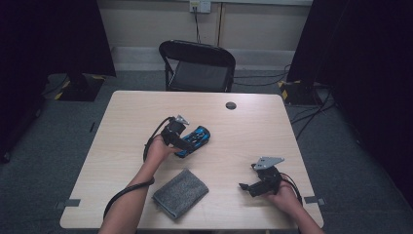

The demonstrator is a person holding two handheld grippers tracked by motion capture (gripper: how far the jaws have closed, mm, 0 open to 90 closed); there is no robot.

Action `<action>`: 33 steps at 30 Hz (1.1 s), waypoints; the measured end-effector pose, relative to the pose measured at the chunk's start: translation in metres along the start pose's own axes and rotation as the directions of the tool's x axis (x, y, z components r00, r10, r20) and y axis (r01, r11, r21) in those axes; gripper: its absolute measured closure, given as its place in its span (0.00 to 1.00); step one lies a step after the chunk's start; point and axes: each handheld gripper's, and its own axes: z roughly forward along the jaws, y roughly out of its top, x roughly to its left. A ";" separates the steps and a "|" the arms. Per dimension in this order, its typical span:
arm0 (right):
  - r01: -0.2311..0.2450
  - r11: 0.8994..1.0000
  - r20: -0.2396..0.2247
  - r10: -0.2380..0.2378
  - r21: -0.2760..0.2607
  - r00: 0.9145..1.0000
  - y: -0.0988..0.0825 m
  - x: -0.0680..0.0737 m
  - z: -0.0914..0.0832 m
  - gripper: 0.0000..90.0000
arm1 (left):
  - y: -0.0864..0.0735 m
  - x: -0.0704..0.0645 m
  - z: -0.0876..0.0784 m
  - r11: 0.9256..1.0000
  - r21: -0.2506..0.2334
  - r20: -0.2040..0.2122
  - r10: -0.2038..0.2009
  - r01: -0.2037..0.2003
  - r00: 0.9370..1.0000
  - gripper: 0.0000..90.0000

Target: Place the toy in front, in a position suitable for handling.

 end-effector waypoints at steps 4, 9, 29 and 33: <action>0.000 1.000 0.000 0.000 0.000 1.000 0.000 0.000 0.000 0.06 | -0.007 0.002 -0.010 1.000 -0.018 0.000 -0.009 0.009 1.000 0.16; 0.000 1.000 0.001 0.000 0.000 1.000 0.000 0.000 0.000 0.06 | -0.019 0.002 -0.015 1.000 -0.027 -0.005 -0.016 0.015 1.000 0.16; -0.001 1.000 0.001 0.001 -0.001 1.000 0.000 0.000 0.000 0.06 | -0.050 -0.005 0.002 0.999 -0.031 -0.021 0.015 -0.016 1.000 0.17; -0.001 1.000 0.001 0.001 0.000 1.000 0.000 0.000 0.000 0.06 | -0.051 -0.004 0.003 0.998 -0.047 -0.033 0.032 -0.033 0.999 0.17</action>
